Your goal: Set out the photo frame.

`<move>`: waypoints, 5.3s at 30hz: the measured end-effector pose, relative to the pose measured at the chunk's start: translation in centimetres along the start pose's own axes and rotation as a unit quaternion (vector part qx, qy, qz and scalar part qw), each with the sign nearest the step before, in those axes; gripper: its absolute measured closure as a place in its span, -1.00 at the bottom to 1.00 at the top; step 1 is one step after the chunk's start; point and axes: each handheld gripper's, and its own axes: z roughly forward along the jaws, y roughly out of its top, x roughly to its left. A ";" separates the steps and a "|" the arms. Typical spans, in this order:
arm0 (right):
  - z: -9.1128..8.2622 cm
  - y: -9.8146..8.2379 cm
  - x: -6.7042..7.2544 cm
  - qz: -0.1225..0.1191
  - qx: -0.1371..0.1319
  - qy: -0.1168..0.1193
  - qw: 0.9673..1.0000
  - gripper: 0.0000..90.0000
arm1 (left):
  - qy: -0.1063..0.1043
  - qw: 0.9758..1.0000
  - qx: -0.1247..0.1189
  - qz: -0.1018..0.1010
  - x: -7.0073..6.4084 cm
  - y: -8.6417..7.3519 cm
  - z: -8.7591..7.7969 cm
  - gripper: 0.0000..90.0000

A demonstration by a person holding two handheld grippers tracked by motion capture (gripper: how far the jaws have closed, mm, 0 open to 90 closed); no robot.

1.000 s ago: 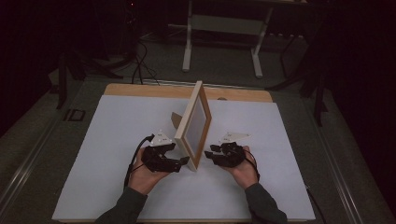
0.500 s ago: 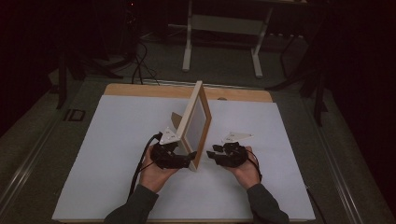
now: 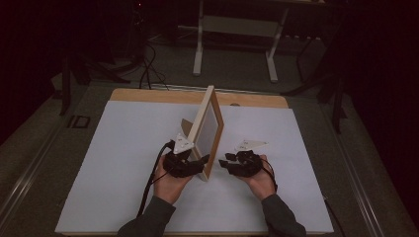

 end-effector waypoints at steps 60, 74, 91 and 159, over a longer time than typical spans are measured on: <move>-0.6 -0.3 -0.9 0.012 -0.007 -0.008 1.000 0.29 | 0.029 0.998 -0.003 -0.051 1.5 0.2 0.3 0.63; -0.7 -0.5 -1.0 0.015 -0.008 -0.010 1.000 0.28 | 0.043 0.997 -0.012 -0.065 3.1 0.1 0.0 0.67; -0.9 -0.4 -1.3 0.014 -0.009 -0.013 1.000 0.28 | 0.021 0.995 -0.028 -0.095 5.2 -0.1 -0.3 0.71; -0.9 0.6 -4.2 0.028 -0.001 -0.049 0.998 0.20 | -0.121 0.991 -0.002 -0.053 9.4 0.0 -0.7 0.69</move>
